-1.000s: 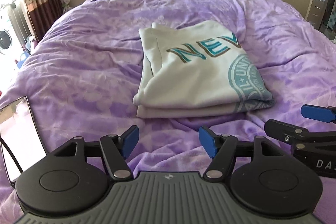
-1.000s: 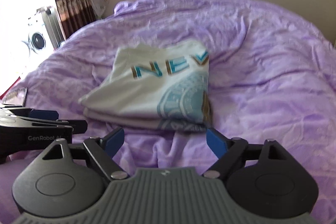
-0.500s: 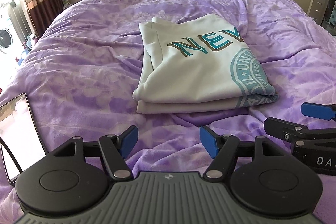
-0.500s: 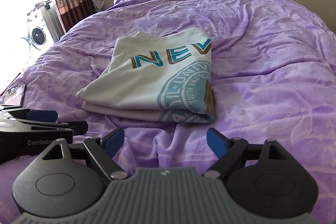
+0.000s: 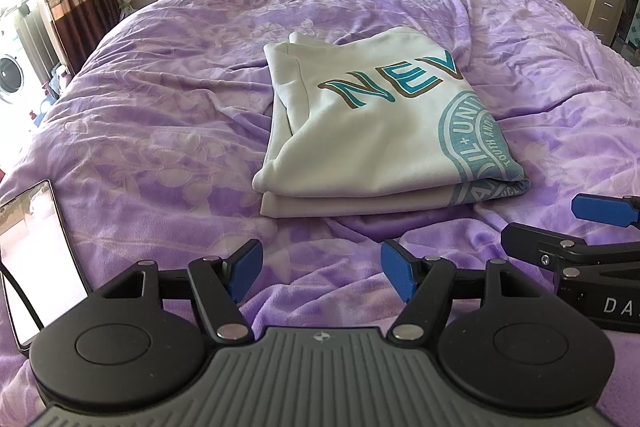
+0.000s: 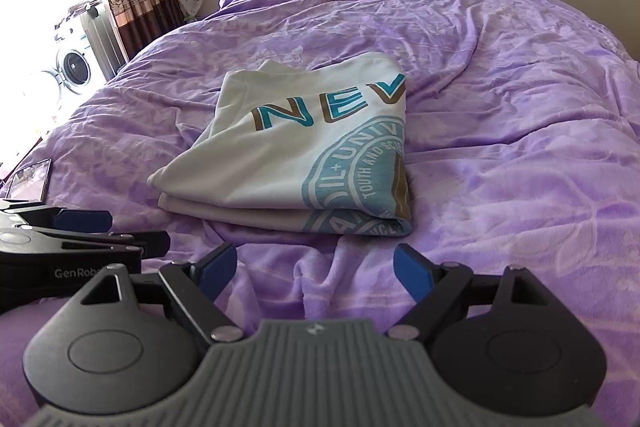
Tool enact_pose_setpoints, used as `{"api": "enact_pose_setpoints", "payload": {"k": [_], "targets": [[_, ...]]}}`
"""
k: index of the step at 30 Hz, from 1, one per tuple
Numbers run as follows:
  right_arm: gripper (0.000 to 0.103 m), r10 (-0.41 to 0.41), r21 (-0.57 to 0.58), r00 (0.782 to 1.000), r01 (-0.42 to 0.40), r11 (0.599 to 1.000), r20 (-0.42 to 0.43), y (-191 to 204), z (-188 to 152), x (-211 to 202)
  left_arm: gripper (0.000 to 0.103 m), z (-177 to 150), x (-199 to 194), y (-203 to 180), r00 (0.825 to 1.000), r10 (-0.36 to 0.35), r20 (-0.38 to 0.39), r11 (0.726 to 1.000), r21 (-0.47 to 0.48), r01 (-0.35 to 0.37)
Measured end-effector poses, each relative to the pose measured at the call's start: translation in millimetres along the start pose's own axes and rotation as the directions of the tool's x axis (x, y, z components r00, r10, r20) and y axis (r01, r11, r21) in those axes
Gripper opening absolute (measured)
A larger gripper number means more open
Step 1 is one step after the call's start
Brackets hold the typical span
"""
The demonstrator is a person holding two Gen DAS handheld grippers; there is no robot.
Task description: Fold small clothes
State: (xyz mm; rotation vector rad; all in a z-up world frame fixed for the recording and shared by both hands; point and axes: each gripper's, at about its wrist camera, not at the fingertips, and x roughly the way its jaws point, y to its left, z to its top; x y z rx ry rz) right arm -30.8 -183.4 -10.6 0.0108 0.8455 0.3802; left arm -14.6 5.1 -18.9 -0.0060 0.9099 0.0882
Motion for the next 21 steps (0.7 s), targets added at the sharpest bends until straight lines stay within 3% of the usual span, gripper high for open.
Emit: {"api": "enact_pose_setpoints", "payload": {"k": [21], "targets": [[0.082, 0.003, -0.002, 1.000, -0.003, 1.000, 0.003, 0.3, 0.8, -0.4, 0.079, 0.2, -0.4, -0.2, 1.000, 0.001, 0.000, 1.000, 0.001, -0.001]]}}
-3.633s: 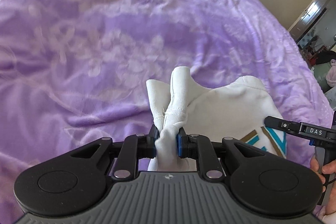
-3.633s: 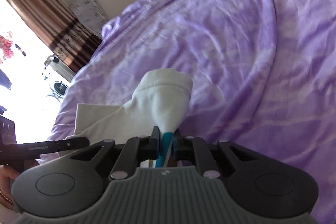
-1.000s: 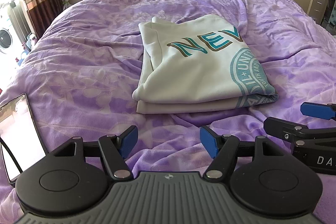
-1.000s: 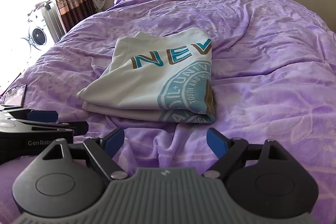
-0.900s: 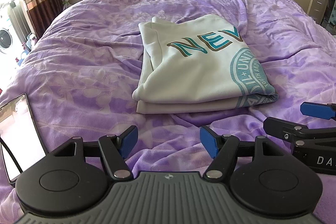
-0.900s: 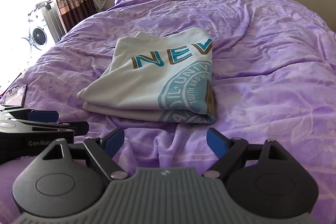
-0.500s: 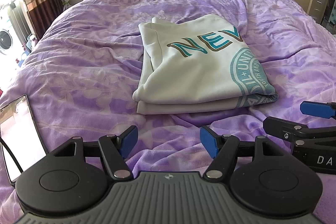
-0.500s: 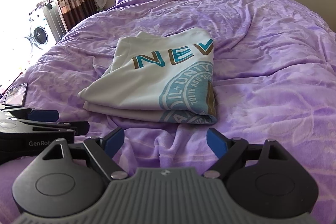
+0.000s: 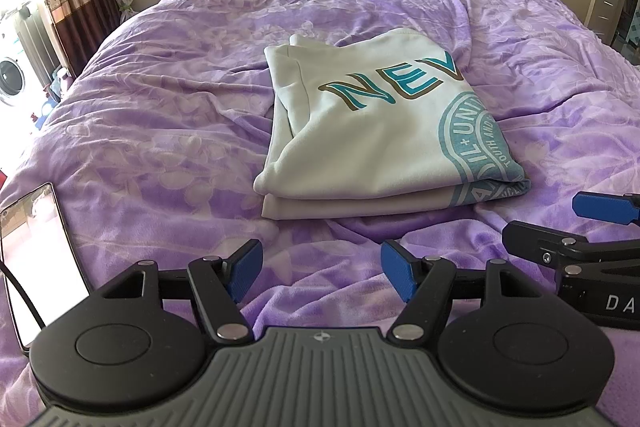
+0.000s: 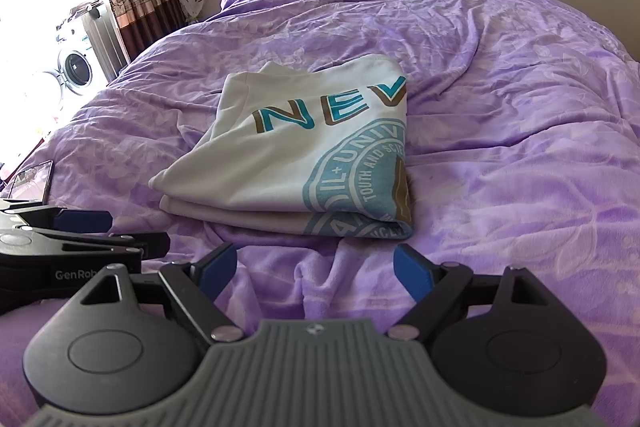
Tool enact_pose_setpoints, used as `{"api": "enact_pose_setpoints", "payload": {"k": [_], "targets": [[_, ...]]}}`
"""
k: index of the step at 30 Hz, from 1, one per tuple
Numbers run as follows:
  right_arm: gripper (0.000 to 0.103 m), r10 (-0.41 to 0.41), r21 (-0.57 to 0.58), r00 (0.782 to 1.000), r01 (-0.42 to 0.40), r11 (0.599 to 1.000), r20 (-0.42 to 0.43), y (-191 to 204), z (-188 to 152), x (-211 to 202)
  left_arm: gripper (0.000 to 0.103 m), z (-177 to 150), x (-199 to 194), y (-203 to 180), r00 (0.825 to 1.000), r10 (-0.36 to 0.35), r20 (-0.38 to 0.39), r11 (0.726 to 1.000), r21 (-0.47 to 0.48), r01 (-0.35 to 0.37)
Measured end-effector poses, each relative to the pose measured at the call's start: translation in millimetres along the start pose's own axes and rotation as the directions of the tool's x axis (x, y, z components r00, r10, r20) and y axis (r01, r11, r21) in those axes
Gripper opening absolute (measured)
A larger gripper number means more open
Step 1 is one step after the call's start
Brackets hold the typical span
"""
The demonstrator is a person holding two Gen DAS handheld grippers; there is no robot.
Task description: Fold small clothes
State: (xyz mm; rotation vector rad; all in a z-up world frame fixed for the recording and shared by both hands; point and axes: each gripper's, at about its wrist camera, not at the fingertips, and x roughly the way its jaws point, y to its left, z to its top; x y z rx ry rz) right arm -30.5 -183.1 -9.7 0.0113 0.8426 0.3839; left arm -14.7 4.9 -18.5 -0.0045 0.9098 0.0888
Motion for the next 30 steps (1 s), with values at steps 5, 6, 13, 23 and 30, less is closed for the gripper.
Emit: {"api": "enact_pose_setpoints", "payload": {"k": [5, 6, 13, 23, 30], "targets": [[0.082, 0.000, 0.001, 1.000, 0.000, 1.000, 0.000, 0.1, -0.2, 0.1, 0.079, 0.1, -0.2, -0.1, 1.000, 0.001, 0.000, 1.000, 0.001, -0.001], [0.082, 0.000, 0.001, 1.000, 0.000, 1.000, 0.000, 0.2, -0.2, 0.1, 0.079, 0.0, -0.3, 0.0, 1.000, 0.001, 0.000, 1.000, 0.001, -0.001], [0.082, 0.000, 0.001, 1.000, 0.000, 1.000, 0.000, 0.6, -0.2, 0.3, 0.079, -0.1, -0.8, -0.5, 1.000, 0.002, 0.001, 1.000, 0.002, -0.002], [0.082, 0.001, 0.002, 1.000, -0.001, 1.000, 0.000, 0.6, -0.3, -0.1, 0.079, 0.2, -1.3, -0.9, 1.000, 0.007, 0.005, 1.000, 0.008, -0.007], [0.082, 0.000, 0.002, 1.000, 0.000, 1.000, 0.001, 0.4, -0.6, -0.1, 0.079, 0.5, -3.0, -0.8, 1.000, 0.006, 0.011, 1.000, 0.016, -0.006]]}}
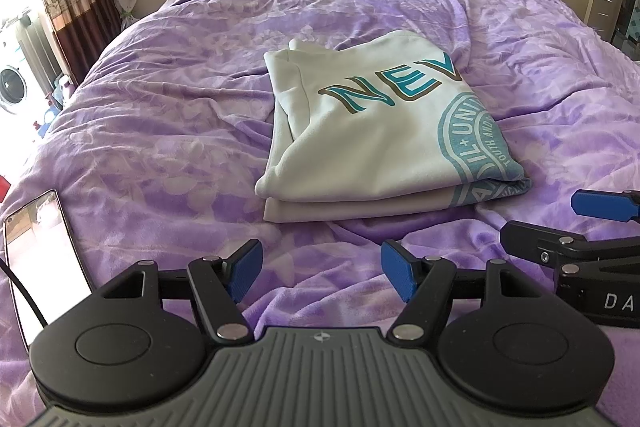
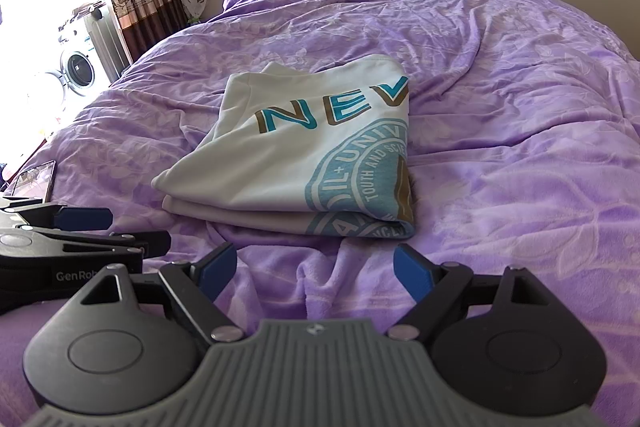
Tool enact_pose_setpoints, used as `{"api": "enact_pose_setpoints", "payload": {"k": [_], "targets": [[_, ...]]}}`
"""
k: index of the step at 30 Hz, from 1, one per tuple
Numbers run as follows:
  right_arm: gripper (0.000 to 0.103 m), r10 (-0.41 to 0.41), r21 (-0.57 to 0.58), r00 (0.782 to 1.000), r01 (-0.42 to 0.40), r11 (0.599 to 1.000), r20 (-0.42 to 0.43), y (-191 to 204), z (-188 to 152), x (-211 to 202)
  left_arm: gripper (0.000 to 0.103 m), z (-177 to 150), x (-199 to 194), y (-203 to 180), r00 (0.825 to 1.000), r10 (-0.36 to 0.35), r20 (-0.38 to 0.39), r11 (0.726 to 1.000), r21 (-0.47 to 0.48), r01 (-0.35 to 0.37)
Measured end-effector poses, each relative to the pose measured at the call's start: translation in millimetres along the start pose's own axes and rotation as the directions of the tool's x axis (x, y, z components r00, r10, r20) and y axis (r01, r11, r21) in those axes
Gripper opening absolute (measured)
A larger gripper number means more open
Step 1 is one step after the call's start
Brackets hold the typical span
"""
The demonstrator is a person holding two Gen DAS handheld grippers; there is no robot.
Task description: Fold small clothes
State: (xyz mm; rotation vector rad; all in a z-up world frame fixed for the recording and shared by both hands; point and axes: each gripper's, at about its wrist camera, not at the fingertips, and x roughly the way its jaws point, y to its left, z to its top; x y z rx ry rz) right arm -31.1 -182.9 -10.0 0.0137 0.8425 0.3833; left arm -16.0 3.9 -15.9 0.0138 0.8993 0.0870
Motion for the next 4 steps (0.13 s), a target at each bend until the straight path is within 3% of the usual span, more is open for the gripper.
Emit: {"api": "enact_pose_setpoints", "payload": {"k": [4], "targets": [[0.082, 0.001, 0.001, 1.000, -0.001, 1.000, 0.003, 0.7, 0.7, -0.3, 0.079, -0.3, -2.0, 0.5, 1.000, -0.002, 0.014, 1.000, 0.013, 0.002]]}}
